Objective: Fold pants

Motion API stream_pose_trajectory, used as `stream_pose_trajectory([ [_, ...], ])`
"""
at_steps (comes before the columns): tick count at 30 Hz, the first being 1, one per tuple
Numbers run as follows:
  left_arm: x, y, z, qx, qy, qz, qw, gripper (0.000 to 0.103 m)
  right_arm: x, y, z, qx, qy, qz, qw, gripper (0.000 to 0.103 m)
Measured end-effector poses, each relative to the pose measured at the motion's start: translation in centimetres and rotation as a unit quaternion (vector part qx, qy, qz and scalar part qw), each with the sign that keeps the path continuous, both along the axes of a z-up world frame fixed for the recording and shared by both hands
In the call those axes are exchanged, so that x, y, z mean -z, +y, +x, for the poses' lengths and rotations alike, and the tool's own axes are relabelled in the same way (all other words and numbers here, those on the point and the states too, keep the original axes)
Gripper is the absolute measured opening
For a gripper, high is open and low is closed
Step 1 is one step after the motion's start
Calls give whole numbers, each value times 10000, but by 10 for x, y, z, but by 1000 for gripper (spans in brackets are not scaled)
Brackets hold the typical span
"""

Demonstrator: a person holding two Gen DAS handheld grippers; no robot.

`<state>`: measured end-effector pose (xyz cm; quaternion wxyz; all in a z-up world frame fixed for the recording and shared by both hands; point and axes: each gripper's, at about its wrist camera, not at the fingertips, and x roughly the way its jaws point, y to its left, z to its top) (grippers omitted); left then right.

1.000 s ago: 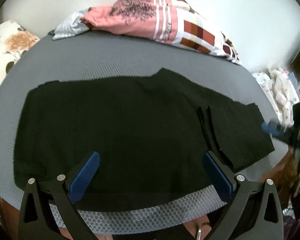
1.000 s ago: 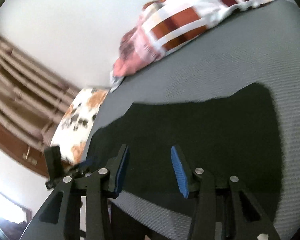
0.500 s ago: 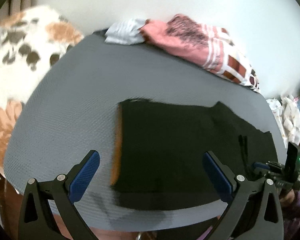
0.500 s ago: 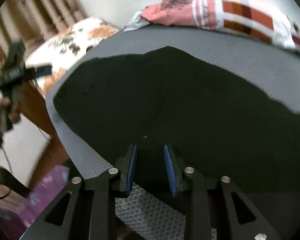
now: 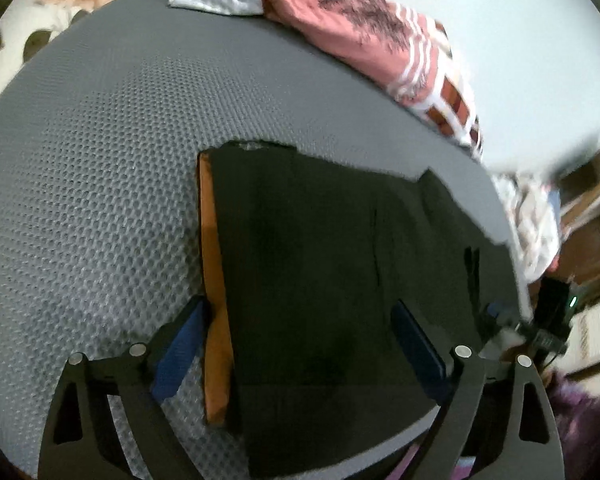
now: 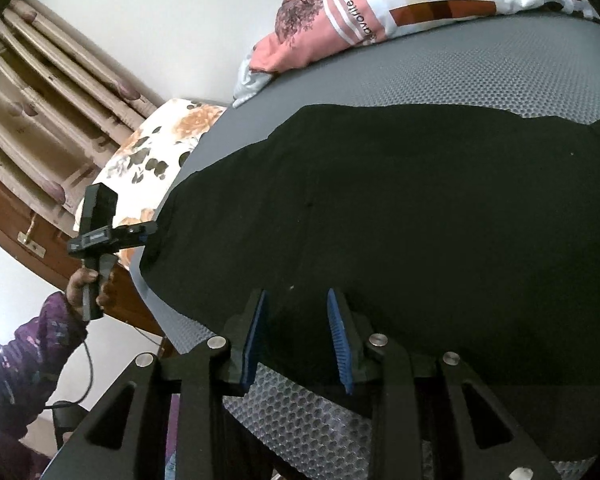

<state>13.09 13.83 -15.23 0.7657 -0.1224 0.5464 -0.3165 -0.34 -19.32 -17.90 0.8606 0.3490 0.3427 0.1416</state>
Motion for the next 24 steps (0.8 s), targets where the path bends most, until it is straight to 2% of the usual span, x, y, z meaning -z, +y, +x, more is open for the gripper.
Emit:
stream_pose_trajectory([
  [2, 0, 3, 4, -6, 78, -88, 9999, 83, 1, -1, 0, 2, -14, 67, 10000, 30],
  [3, -1, 2, 4, 36, 42, 38, 10000, 59, 2, -2, 0, -2, -23, 99, 9999, 31],
  [4, 0, 0, 4, 88, 20, 240, 9997, 42, 2, -2, -1, -7, -33, 123, 9999, 32],
  [5, 0, -2, 3, 110, -59, 399, 9991, 34, 2, -2, -1, -13, -49, 136, 9999, 33],
  [9, -6, -10, -5, 149, -375, 670, 9969, 32, 1, 0, -2, -30, -113, 125, 9999, 36],
  [15, -12, -7, -12, -186, -495, 682, 9963, 25, 0, 1, 0, -94, -176, 87, 9998, 41],
  [18, -34, -13, -22, -297, -581, 524, 9965, 18, 1, -2, 0, -136, -209, 160, 9996, 42],
  [21, -69, -32, -39, -182, -758, 419, 9961, 17, 5, -6, 1, -170, -243, 353, 9989, 43],
  [24, -105, -67, -61, 91, -903, 258, 9955, 18, 10, -13, 2, -219, -277, 623, 9974, 43],
])
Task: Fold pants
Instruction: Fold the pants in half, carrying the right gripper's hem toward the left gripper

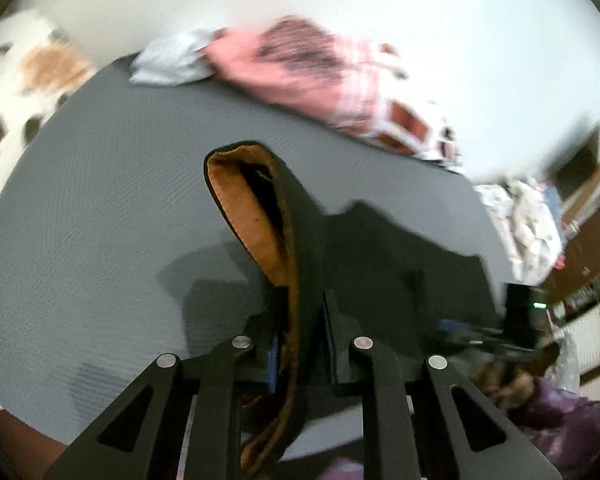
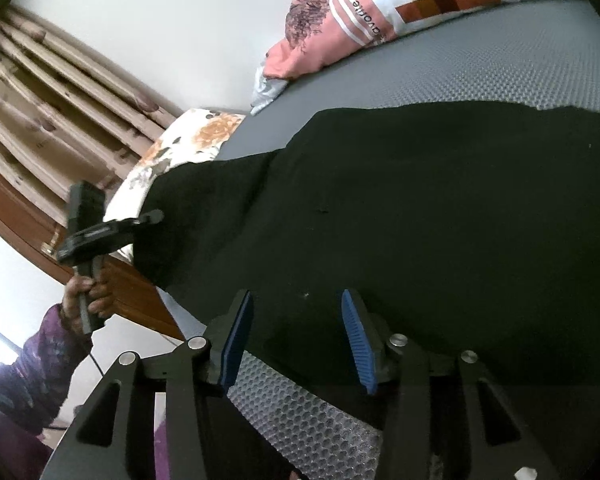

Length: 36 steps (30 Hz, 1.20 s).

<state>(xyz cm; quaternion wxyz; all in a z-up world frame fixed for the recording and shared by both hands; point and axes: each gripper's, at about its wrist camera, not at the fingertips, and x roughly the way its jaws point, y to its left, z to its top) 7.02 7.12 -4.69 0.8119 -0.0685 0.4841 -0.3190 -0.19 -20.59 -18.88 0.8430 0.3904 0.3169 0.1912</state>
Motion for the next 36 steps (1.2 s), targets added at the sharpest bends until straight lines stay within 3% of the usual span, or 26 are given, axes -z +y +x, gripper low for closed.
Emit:
stream_pose_trajectory([
  [5, -41, -80, -33, 649, -174, -179, 9976, 18, 1, -1, 1, -74, 18, 56, 10000, 43],
  [8, -46, -127, -38, 913, 48, -627, 9938, 18, -1, -7, -3, -145, 59, 247, 9996, 47],
  [13, -28, -198, -40, 1221, 416, -1016, 9864, 18, 9, -47, -30, 49, -194, 1302, 9913, 56],
  [17, -8, -246, -40, 1391, 772, -1181, 9802, 18, 15, -75, -53, 175, -344, 1780, 9833, 59],
  [23, 6, -307, -49, 1708, 1026, -1188, 9727, 18, 24, -112, -85, 381, -719, 2652, 9607, 69],
  [25, 10, -328, -50, 1794, 988, -1079, 9728, 18, 22, -123, -95, 478, -737, 2564, 9626, 74],
  [28, 12, -359, -55, 2084, 1100, -1172, 9648, 18, 22, -136, -110, 596, -765, 2457, 9645, 76],
  [31, 17, -387, -59, 2204, 1020, -849, 9663, 18, 29, -149, -117, 861, -494, 2162, 9713, 88],
  [33, 21, -394, -60, 2265, 1243, -997, 9609, 18, 40, -154, -122, 925, -470, 2403, 9651, 88],
  [36, 10, -386, -59, 2154, 865, -949, 9681, 20, 51, -163, -130, 1023, -552, 2708, 9556, 85],
])
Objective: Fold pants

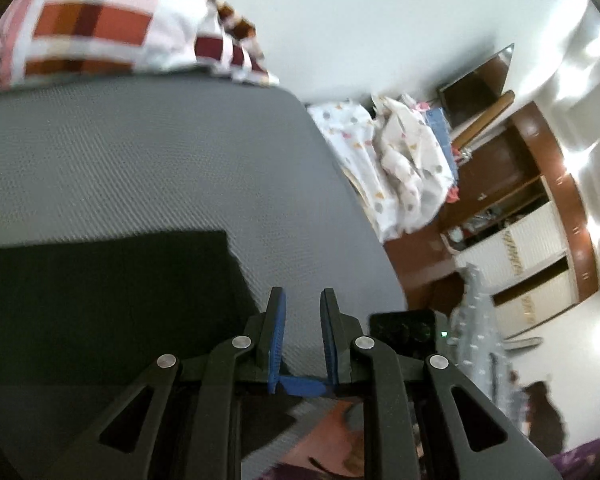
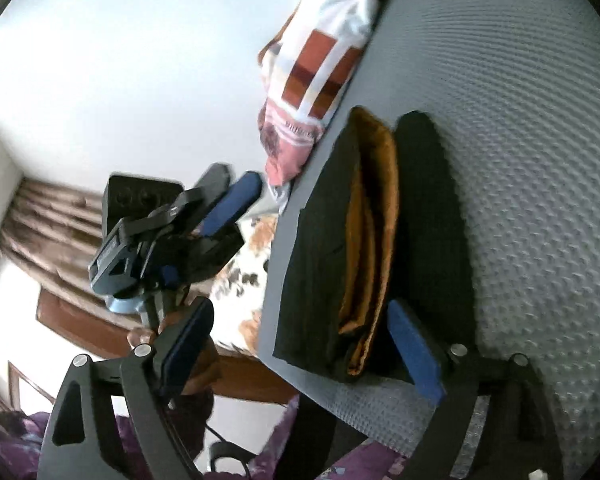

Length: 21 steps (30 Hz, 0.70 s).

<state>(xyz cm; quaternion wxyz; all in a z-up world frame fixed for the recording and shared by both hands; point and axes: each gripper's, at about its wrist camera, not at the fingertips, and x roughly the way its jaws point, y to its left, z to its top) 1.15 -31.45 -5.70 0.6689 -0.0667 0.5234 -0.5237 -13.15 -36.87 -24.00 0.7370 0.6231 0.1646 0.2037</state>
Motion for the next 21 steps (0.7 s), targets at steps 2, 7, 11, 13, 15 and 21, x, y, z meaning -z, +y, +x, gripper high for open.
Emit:
stream_pose_trajectory([
  [2, -3, 12, 3, -105, -142, 58, 9998, 23, 3, -2, -2, -3, -34, 80, 10000, 85],
  [7, 12, 72, 11, -680, -427, 462, 9957, 42, -4, 3, 6, -151, 155, -158, 9996, 86],
  [11, 42, 123, 12, -1181, -338, 829, 9890, 44, -17, 13, 28, -352, 882, -987, 9906, 50],
  [13, 59, 146, 12, -1429, -326, 1111, 9829, 44, -19, 16, 38, -382, 1298, -1364, 9814, 26],
  [15, 69, 161, 13, -1589, -250, 1164, 9801, 44, -20, 14, 39, -341, 1310, -1399, 9809, 18],
  [21, 70, 180, 11, -1995, -359, 1128, 9727, 67, -48, -10, 14, 206, 979, -1462, 9842, 16],
])
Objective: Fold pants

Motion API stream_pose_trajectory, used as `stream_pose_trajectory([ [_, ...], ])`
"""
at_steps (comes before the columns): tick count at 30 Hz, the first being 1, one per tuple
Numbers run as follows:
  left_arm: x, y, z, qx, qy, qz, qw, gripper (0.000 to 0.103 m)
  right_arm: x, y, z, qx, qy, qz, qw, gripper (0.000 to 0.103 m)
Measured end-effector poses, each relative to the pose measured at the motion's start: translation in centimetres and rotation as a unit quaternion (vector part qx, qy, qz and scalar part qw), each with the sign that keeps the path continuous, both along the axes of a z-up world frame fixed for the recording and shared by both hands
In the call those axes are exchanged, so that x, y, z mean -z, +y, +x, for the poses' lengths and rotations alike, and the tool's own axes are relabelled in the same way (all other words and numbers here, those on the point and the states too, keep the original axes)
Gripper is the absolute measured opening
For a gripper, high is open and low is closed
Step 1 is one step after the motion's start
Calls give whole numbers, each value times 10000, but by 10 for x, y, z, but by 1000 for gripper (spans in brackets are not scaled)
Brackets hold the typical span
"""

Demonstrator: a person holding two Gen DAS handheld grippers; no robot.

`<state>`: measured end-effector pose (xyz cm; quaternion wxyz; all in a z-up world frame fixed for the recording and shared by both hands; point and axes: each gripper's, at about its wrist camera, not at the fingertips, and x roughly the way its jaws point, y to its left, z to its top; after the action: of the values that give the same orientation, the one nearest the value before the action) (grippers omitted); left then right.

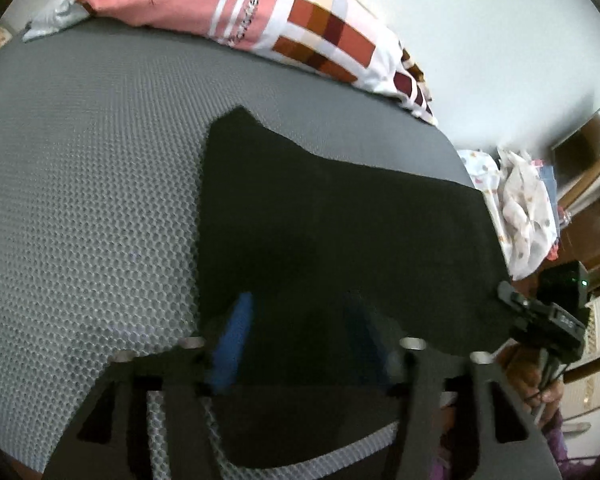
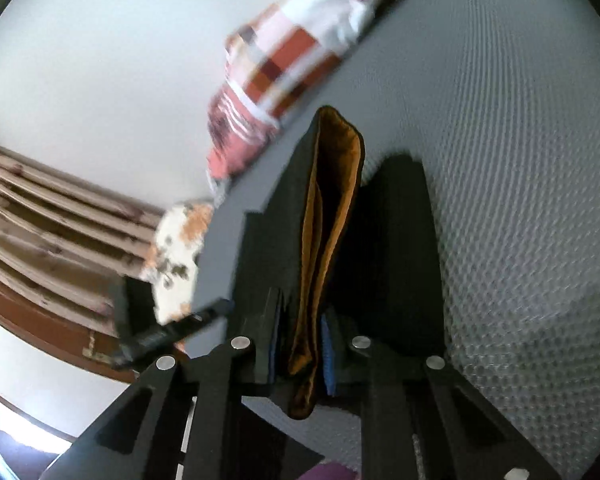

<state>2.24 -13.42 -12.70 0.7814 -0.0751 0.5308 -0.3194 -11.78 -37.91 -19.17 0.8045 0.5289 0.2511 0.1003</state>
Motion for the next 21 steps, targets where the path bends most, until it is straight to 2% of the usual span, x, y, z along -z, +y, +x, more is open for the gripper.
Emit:
stream_pose_trajectory([
  [2, 5, -1, -1, 26, -19, 16, 10000, 68, 7, -9, -10, 151, 62, -59, 9998, 16],
  [6, 12, -13, -5, 117, -87, 214, 9997, 68, 50, -16, -8, 133, 374, 333, 9987, 16],
  [8, 13, -16, -8, 161, -214, 287, 9992, 69, 57, -19, -10, 169, 314, 530, 9980, 16],
  [12, 16, -23, -11, 306, -378, 483, 9976, 70, 64, -32, -21, 271, 127, 1054, 9940, 25],
  [16, 16, -25, -12, 353, -435, 510, 9971, 73, 47, -50, -60, 830, -141, 1018, 9912, 26],
  [19, 16, -25, -12, 350, -407, 424, 9977, 76, 23, -42, -83, 654, -591, 1190, 9890, 26],
  [21, 16, -24, -11, 344, -389, 381, 9979, 78, 18, -28, -81, 425, -550, 1390, 9879, 26],
])
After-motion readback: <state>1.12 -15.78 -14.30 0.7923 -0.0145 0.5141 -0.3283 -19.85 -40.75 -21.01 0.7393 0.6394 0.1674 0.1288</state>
